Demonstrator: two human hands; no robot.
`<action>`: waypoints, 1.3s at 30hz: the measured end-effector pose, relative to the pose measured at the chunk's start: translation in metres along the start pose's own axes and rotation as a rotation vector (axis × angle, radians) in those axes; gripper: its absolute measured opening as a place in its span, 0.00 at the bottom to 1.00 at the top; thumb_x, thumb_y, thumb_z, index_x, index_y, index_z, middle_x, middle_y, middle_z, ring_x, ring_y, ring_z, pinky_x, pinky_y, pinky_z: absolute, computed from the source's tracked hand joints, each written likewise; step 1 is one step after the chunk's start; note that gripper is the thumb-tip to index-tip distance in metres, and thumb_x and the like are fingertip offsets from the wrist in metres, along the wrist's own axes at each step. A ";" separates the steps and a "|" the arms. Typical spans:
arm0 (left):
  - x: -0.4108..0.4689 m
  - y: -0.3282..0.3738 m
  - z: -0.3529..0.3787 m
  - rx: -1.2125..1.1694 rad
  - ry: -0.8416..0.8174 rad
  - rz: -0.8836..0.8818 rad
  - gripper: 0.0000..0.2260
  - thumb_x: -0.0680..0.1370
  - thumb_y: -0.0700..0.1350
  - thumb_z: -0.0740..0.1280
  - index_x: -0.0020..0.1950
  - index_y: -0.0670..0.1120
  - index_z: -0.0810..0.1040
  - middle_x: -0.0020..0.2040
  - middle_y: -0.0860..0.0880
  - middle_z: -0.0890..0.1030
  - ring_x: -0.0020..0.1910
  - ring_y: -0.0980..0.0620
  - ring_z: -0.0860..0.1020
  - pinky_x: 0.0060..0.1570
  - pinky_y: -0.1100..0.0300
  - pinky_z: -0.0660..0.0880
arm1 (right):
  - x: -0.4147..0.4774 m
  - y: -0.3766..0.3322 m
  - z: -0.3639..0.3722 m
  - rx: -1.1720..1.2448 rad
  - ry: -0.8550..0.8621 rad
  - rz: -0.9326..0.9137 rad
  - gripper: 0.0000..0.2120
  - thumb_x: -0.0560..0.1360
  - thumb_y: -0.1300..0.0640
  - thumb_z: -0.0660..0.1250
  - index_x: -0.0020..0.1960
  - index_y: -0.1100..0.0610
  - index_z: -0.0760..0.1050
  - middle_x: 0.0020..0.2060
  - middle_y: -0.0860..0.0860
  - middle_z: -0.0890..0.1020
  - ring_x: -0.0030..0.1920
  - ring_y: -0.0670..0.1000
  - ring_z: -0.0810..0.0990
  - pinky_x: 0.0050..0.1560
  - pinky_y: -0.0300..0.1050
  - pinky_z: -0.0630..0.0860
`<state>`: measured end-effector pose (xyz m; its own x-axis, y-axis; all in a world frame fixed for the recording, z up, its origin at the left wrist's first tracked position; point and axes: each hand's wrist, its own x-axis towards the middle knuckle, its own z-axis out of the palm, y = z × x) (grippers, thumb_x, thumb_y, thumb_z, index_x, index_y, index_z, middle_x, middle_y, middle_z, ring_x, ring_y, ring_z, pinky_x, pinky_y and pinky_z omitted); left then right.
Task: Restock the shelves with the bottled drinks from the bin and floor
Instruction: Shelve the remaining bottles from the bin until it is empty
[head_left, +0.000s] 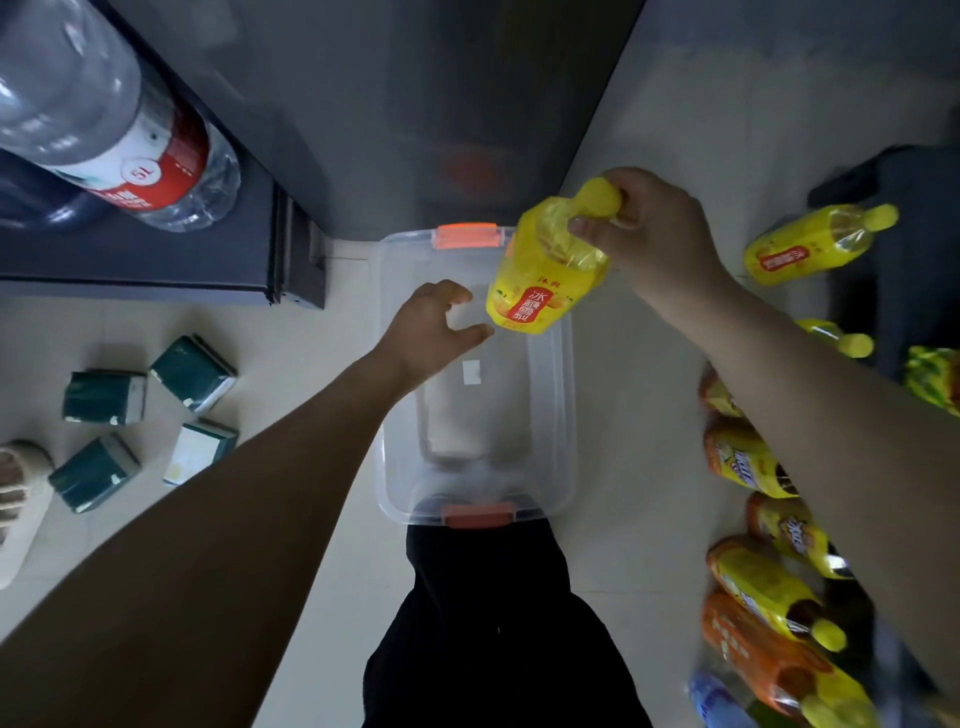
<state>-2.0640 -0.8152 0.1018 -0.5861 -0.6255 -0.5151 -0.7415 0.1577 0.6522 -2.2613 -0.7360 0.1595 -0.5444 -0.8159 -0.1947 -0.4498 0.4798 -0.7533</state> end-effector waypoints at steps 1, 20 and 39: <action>-0.006 0.012 -0.008 -0.031 0.020 0.001 0.21 0.73 0.50 0.70 0.63 0.44 0.73 0.64 0.47 0.74 0.62 0.52 0.72 0.54 0.66 0.65 | -0.002 -0.013 -0.012 0.021 0.008 0.004 0.20 0.67 0.46 0.67 0.55 0.55 0.77 0.43 0.48 0.79 0.47 0.52 0.79 0.50 0.49 0.75; -0.176 0.259 -0.204 -0.331 0.110 0.348 0.09 0.72 0.42 0.73 0.45 0.51 0.74 0.47 0.53 0.78 0.48 0.61 0.75 0.47 0.74 0.70 | -0.093 -0.310 -0.258 0.257 0.377 -0.098 0.05 0.72 0.54 0.71 0.47 0.51 0.77 0.40 0.49 0.81 0.42 0.44 0.78 0.49 0.44 0.76; -0.351 0.494 -0.300 -0.406 -0.064 0.983 0.12 0.71 0.40 0.73 0.53 0.43 0.76 0.47 0.52 0.79 0.46 0.64 0.77 0.46 0.75 0.73 | -0.288 -0.514 -0.486 0.199 1.005 -0.258 0.07 0.74 0.53 0.70 0.47 0.57 0.79 0.42 0.55 0.83 0.45 0.49 0.80 0.53 0.50 0.77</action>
<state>-2.1266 -0.7471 0.7715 -0.8929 -0.3188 0.3181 0.2244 0.2976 0.9280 -2.2170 -0.5906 0.9077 -0.8259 -0.2002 0.5271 -0.5608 0.1945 -0.8048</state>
